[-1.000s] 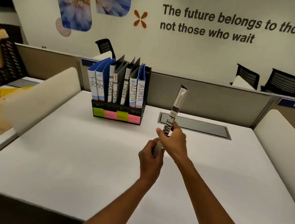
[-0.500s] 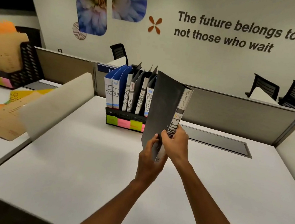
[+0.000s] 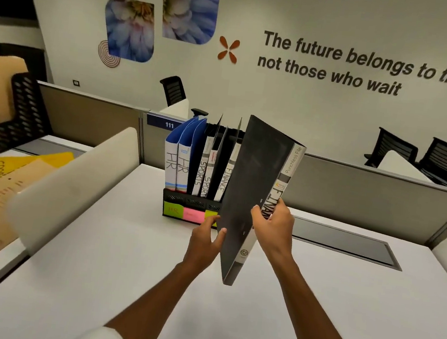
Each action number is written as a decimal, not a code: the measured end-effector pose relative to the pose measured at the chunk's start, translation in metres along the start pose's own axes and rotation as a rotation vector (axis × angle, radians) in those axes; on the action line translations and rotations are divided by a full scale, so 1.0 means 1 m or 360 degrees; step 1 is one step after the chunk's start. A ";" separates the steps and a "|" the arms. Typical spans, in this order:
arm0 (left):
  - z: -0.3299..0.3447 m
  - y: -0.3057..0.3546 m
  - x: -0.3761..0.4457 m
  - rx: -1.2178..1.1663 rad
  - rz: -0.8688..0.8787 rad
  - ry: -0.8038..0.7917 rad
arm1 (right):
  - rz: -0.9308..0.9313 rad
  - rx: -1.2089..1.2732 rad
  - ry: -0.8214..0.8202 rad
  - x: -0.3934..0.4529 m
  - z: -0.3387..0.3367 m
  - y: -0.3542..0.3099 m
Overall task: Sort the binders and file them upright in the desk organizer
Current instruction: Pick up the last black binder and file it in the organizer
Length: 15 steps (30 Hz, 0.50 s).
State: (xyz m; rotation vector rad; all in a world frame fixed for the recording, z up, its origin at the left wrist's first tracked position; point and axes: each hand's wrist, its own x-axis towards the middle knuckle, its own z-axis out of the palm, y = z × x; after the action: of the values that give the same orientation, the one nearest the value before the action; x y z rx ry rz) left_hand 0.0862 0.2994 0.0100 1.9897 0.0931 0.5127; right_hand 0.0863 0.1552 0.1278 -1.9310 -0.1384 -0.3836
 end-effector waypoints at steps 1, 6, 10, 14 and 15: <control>-0.001 -0.005 0.010 0.0005 0.0001 -0.0062 | 0.0004 -0.0001 0.0026 0.003 0.004 0.000; -0.002 -0.019 0.054 0.0004 -0.0007 -0.0348 | -0.0034 -0.0026 0.0145 0.010 0.019 -0.005; -0.004 -0.020 0.088 -0.0033 -0.0026 -0.0388 | -0.0039 -0.0084 0.0222 0.014 0.026 -0.013; -0.005 -0.018 0.122 -0.0118 -0.0084 -0.0447 | -0.0046 -0.0099 0.0276 0.018 0.028 -0.021; -0.004 -0.018 0.129 -0.0128 -0.0095 -0.0450 | -0.0045 -0.0111 0.0292 0.019 0.027 -0.022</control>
State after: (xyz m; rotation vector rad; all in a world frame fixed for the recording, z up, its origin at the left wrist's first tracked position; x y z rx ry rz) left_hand 0.2047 0.3477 0.0363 1.9544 -0.0435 0.1903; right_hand 0.1032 0.1870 0.1446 -1.9528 -0.0321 -0.5887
